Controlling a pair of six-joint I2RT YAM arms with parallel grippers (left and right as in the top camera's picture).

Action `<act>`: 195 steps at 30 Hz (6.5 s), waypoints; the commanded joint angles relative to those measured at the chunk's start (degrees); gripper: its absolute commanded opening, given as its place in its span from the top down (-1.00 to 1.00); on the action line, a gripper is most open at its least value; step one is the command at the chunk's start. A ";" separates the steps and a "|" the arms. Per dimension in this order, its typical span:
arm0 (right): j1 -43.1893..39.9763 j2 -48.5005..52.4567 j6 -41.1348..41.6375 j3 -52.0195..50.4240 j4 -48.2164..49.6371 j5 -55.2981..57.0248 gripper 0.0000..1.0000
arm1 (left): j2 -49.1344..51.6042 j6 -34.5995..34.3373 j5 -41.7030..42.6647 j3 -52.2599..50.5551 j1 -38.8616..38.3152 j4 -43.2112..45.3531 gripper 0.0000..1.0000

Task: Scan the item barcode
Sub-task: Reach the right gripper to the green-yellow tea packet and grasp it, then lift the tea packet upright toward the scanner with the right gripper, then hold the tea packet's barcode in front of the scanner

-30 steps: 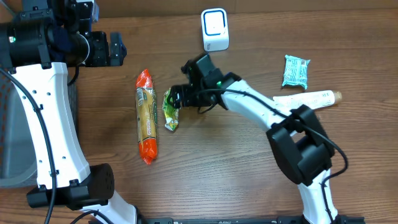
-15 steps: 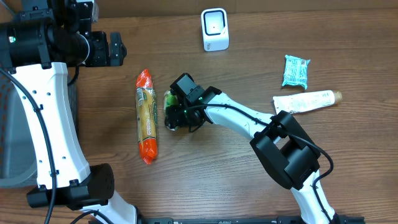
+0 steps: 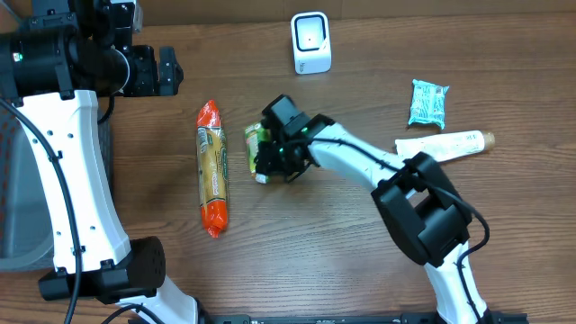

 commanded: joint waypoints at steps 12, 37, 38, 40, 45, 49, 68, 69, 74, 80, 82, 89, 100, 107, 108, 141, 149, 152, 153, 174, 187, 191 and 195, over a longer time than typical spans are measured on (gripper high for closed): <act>-13.14 -0.37 -15.26 0.74 -2.29 -54.93 0.89 | -0.74 1.14 0.44 0.90 0.22 0.07 -0.99; -14.62 -0.61 -21.86 6.97 -28.11 -6.19 -1.00 | -0.74 1.14 0.44 0.90 0.24 0.07 -0.99; -14.64 -0.61 -23.78 10.99 -31.93 -1.22 -1.00 | -0.74 1.14 0.44 0.90 0.22 0.07 -0.99; -14.34 -0.61 -25.97 14.99 -35.01 2.60 -1.00 | -0.74 1.14 0.44 0.90 0.22 0.07 -0.99; -10.97 -0.61 -30.62 20.31 -37.94 6.27 -1.00 | -0.74 1.14 0.44 0.90 0.22 0.07 -0.99; -6.21 -0.35 -32.85 18.71 -39.21 12.35 -1.00 | -0.74 1.14 0.44 0.90 0.22 0.07 -0.99; 0.09 -0.31 -30.60 7.78 -33.59 16.17 -0.65 | -0.74 1.14 0.44 0.90 0.22 0.07 -0.99; 0.09 -0.31 -30.60 7.78 -33.40 16.28 -0.64 | -0.74 1.14 0.44 0.90 0.22 0.07 -0.99; 0.09 0.24 -30.62 7.78 -31.85 16.48 -0.66 | -0.74 1.14 0.44 0.90 0.22 0.07 -0.99; 0.11 1.92 -29.07 7.78 -31.36 18.40 -0.64 | -0.74 1.14 0.44 0.90 0.22 0.07 -0.99; 0.11 2.23 -29.07 7.82 -31.56 18.47 -0.55 | -0.74 1.14 0.44 0.90 0.22 0.07 -0.99; 0.09 2.23 -27.93 8.22 -32.09 18.56 0.38 | -0.74 1.14 0.44 0.90 0.22 0.07 -0.99; -1.03 1.33 -28.00 15.30 -36.54 7.17 0.92 | -0.74 1.14 0.44 0.90 0.22 0.07 -0.99; -5.70 -0.46 -31.30 22.18 -36.70 -19.50 0.93 | -0.74 1.14 0.44 0.90 0.22 0.09 -0.99; -6.80 -0.87 -31.30 22.80 -36.65 -22.25 0.93 | -0.74 1.14 0.44 0.90 0.22 0.07 -0.99; -24.28 -15.56 -25.97 26.25 -34.36 -25.53 0.92 | -0.74 1.14 0.44 0.90 0.22 0.07 -0.99; -16.98 -15.78 -21.62 47.34 -37.46 19.41 0.93 | -0.74 1.14 0.44 0.90 0.24 0.07 -0.99; -11.82 -15.21 -24.61 47.84 -32.72 41.94 0.92 | -0.74 1.14 0.44 0.90 0.24 0.07 -0.99; -10.56 -14.32 -26.73 47.52 -30.73 48.06 0.93 | -0.74 1.14 0.44 0.90 0.24 0.07 -0.99; -11.63 11.45 -67.30 47.21 -2.05 66.12 0.93 | -0.74 1.14 0.44 0.90 0.22 0.07 -0.99; -12.24 18.43 -65.79 47.10 2.71 66.14 0.93 | -0.74 1.14 0.44 0.90 0.24 0.07 -0.99; -12.41 19.30 -63.30 47.10 2.89 66.14 0.92 | -0.74 1.14 0.44 0.90 0.22 0.07 -0.99; -13.07 20.41 -62.10 47.10 3.76 67.04 0.93 | -0.74 1.14 0.44 0.90 0.22 0.07 -0.99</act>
